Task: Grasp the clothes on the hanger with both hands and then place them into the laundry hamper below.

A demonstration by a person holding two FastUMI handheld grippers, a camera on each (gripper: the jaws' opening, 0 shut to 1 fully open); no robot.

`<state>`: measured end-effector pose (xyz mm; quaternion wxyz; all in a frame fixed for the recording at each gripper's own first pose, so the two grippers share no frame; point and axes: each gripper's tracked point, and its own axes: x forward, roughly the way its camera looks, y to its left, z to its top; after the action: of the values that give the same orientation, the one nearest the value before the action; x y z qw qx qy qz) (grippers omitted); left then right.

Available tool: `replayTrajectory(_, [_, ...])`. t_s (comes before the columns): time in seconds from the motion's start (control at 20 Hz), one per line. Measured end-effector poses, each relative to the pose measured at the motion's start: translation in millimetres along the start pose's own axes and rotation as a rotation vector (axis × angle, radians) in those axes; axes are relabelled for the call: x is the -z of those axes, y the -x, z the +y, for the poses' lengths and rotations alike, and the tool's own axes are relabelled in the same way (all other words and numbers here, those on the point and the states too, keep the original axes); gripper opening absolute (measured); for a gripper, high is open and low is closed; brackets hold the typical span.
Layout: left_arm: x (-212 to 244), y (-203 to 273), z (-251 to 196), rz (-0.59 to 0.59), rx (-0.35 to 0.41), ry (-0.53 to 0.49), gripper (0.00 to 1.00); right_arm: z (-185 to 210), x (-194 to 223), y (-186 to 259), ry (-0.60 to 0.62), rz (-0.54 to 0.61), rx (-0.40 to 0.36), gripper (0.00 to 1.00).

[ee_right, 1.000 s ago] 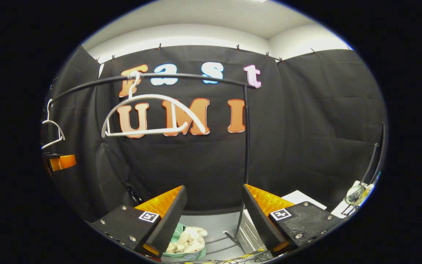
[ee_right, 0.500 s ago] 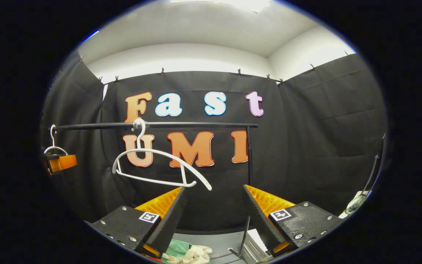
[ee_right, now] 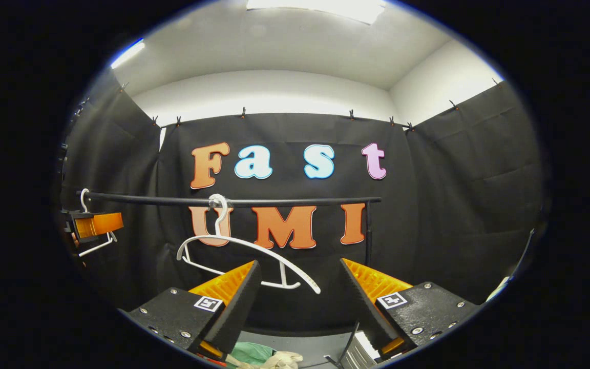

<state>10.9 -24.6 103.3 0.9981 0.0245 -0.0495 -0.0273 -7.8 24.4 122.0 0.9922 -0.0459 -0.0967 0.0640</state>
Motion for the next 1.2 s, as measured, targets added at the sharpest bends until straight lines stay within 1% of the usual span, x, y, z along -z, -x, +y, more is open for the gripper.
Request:
replayTrajectory(0.25, [17.4,-2.5,-0.4,0.019,-0.017,0.007,0.97,7.8,11.2,-10.5,-0.001,0.018,-0.025,0.94])
replayTrajectory(0.4, [20.4,-5.4,4.9,0.019,-0.028,0.026,0.97,5.5,15.7,-17.5,-0.014,0.021,-0.022,0.94])
replayTrajectory(0.45, [19.8,-6.7,7.5,0.016,-0.035,0.030,0.95,4.9,18.3,-20.8,-0.016,0.026,-0.020,0.94])
replayTrajectory(0.5, [21.9,-6.7,9.6,0.015,-0.039,0.035,0.97,4.3,20.9,-23.1,-0.019,0.029,-0.019,0.94])
replayTrajectory(0.55, [22.2,-7.0,11.2,0.013,-0.044,0.039,0.95,5.4,22.4,-24.7,-0.026,0.034,-0.023,0.94])
replayTrajectory(0.6, [23.2,-7.7,12.2,0.014,-0.048,0.042,0.97,7.1,23.6,-25.6,-0.036,0.037,-0.029,0.94])
replayTrajectory(0.85, [30.1,-10.0,14.7,0.034,-0.054,0.026,0.95,8.2,28.7,-31.9,-0.034,0.046,-0.030,0.94])
replayTrajectory(0.9, [29.7,-11.1,13.0,0.033,-0.053,0.024,0.97,8.0,30.0,-32.6,-0.033,0.048,-0.029,0.94])
replayTrajectory(1.05, [29.2,-15.3,9.3,0.023,-0.040,0.032,0.97,3.6,33.0,-29.3,-0.043,0.053,-0.009,0.94])
replayTrajectory(1.1, [29.3,-14.9,7.1,0.023,-0.035,0.033,0.95,1.2,32.9,-27.7,-0.045,0.054,0.000,0.94])
replayTrajectory(1.15, [30.2,-16.2,6.4,0.025,-0.033,0.033,0.95,-2.2,32.9,-25.8,-0.046,0.052,0.011,0.94])
replayTrajectory(1.2, [31.3,-17.4,5.1,0.026,-0.029,0.033,0.97,-4.8,30.8,-23.9,-0.045,0.048,0.023,0.94])
